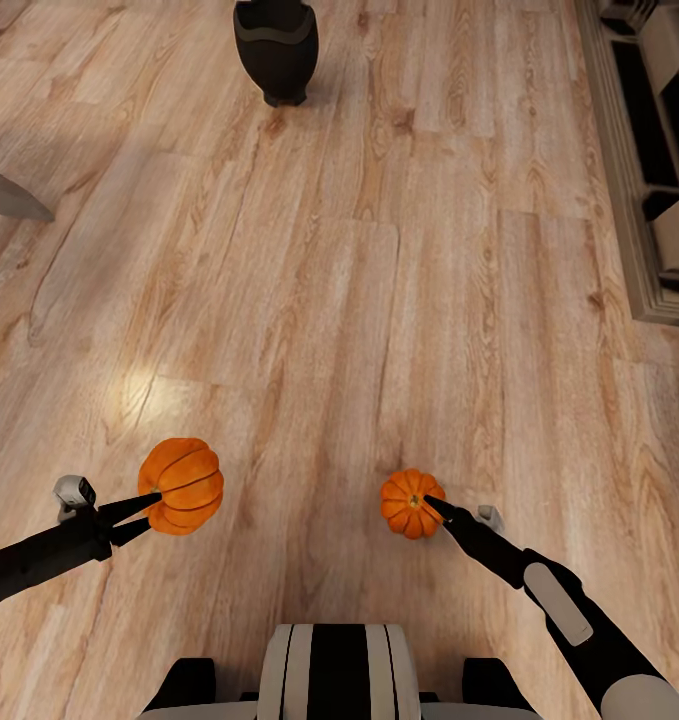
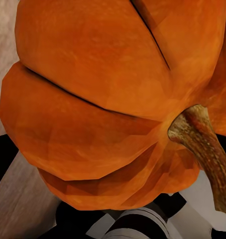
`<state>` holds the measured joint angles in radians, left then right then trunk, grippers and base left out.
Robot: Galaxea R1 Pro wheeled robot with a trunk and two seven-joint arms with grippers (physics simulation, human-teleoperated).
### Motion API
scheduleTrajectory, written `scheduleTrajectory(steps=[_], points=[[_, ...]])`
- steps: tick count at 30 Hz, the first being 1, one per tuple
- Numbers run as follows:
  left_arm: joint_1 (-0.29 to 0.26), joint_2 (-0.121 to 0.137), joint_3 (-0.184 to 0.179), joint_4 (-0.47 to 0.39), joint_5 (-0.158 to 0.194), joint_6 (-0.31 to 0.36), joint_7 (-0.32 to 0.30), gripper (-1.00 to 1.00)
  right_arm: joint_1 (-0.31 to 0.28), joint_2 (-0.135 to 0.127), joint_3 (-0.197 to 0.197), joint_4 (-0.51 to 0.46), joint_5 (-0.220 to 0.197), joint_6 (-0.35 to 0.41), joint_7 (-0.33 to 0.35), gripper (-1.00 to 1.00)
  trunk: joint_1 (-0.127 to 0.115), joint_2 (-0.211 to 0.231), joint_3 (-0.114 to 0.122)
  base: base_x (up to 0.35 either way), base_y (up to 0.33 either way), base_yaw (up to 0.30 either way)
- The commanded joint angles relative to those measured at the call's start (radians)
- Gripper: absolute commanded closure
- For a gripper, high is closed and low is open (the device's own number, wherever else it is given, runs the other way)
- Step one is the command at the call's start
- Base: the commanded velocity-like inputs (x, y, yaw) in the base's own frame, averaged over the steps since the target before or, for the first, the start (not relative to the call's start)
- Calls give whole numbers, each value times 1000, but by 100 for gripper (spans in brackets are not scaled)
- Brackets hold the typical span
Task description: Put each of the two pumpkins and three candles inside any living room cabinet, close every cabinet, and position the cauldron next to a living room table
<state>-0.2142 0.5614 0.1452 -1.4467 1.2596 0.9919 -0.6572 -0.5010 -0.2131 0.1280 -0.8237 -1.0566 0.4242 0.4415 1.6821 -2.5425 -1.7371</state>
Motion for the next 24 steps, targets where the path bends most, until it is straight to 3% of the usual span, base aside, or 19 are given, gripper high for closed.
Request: scheduleTrajectory(steps=[1, 24], points=[[-1, 0, 1, 0, -3, 4, -2, 100, 0, -1, 1, 2, 13, -2, -11, -100, 0, 0, -1, 54, 13, 0], [-1, -2, 0, 2, -3, 4, -3, 100, 0, 0, -1, 3, 13, 4, -17, -100, 0, 0, -1, 4, 23, 0]])
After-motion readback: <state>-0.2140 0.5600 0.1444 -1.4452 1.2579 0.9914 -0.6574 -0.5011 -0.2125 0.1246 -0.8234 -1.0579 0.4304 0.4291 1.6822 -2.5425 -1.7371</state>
